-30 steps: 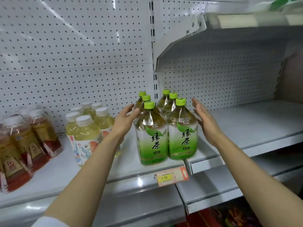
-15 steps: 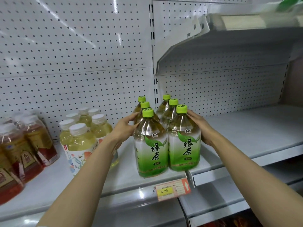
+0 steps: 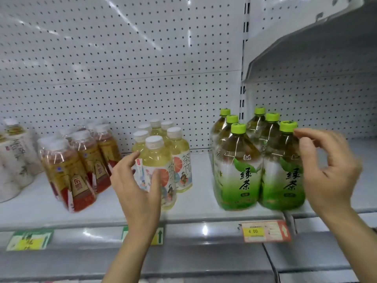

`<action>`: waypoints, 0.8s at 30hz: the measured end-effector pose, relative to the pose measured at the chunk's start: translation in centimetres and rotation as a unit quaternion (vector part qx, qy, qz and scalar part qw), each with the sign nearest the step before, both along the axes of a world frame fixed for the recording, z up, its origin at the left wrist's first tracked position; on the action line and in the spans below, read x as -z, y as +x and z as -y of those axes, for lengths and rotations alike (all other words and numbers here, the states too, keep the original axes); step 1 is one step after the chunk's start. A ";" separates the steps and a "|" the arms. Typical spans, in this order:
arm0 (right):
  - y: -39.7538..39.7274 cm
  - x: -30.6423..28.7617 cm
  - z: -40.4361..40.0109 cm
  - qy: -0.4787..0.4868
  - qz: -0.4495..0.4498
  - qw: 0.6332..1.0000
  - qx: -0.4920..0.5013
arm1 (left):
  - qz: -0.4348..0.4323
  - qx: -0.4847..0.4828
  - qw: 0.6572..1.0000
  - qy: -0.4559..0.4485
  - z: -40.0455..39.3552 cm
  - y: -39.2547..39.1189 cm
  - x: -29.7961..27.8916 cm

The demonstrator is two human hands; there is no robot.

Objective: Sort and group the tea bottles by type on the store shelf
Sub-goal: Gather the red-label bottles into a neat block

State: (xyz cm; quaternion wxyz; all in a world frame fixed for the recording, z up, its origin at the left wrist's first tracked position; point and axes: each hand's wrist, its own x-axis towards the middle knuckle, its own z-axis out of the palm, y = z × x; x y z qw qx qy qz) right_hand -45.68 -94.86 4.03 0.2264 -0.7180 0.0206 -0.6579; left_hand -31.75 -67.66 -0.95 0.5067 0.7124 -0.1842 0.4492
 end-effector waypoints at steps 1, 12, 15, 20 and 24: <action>0.2 0.0 -2.3 -0.042 0.004 0.999 -0.026 | -0.034 0.000 0.999 0.000 -0.9 0.9 0.2; 11.4 6.2 -16.8 0.123 -0.384 0.882 -0.244 | -0.350 0.301 0.887 0.024 -5.9 10.9 -1.0; 13.3 6.6 -17.8 0.150 -0.391 0.885 -0.203 | -0.349 0.336 0.871 0.077 -6.6 12.0 -1.5; 14.4 6.6 -18.4 0.183 -0.357 0.904 -0.148 | -0.312 0.267 0.909 0.064 -7.5 10.0 -1.8; 14.0 6.3 -18.0 0.198 -0.354 0.899 -0.165 | -0.301 0.220 0.924 0.081 -9.4 7.7 -1.4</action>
